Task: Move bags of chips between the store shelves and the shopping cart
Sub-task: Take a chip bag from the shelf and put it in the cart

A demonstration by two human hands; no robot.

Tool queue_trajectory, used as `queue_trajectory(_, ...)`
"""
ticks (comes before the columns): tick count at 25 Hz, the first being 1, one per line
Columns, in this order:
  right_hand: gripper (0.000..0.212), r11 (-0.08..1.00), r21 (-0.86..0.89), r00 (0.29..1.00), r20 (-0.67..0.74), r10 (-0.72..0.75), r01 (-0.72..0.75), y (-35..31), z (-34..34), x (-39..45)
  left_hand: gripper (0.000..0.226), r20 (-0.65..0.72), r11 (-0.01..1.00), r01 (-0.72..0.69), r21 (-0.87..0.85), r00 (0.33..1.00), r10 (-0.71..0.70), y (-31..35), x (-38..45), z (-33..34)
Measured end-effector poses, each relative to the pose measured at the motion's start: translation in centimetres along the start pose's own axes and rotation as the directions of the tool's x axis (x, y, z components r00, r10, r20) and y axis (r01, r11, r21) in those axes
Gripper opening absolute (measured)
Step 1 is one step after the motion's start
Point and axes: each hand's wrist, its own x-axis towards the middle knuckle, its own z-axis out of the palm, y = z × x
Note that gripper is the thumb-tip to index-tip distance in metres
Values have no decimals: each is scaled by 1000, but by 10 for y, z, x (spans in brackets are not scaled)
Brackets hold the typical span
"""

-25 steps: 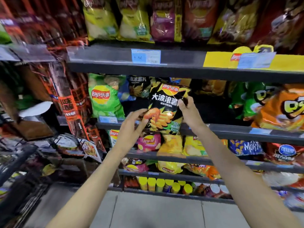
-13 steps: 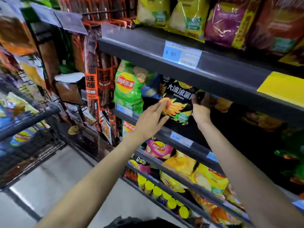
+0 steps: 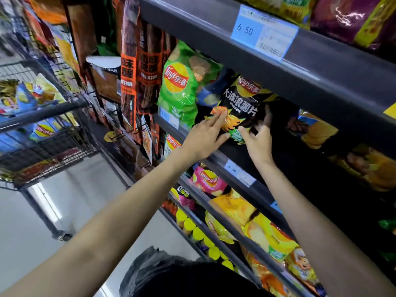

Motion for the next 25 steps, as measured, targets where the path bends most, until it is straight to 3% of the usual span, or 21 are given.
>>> queue_trajectory(6,91,992,-113,999,20,-50,52,-1,14,13,67,61,999,39,1,997,-39,-9,3,-6)
queue_trajectory(13,84,972,-236,991,127,34,-3,-12,2,13,67,155,996,25,91,987,-39,-7,6,-22)
queue_trajectory(17,53,955,-282,995,-64,80,-95,-27,-14,-13,66,170,990,-74,118,984,53,-14,-12,-40)
queue_trajectory(21,25,935,-340,984,-103,-145,102,-53,-1,-56,62,136,981,-126,146,985,106,-35,-56,-62)
queue_trajectory(23,19,881,-406,965,7,-262,242,-74,27,-83,58,121,975,-131,178,987,110,-56,-91,-75)
queue_trajectory(25,17,816,-477,945,180,-272,326,-89,66,-112,54,113,972,-119,202,989,98,-86,-132,-88)
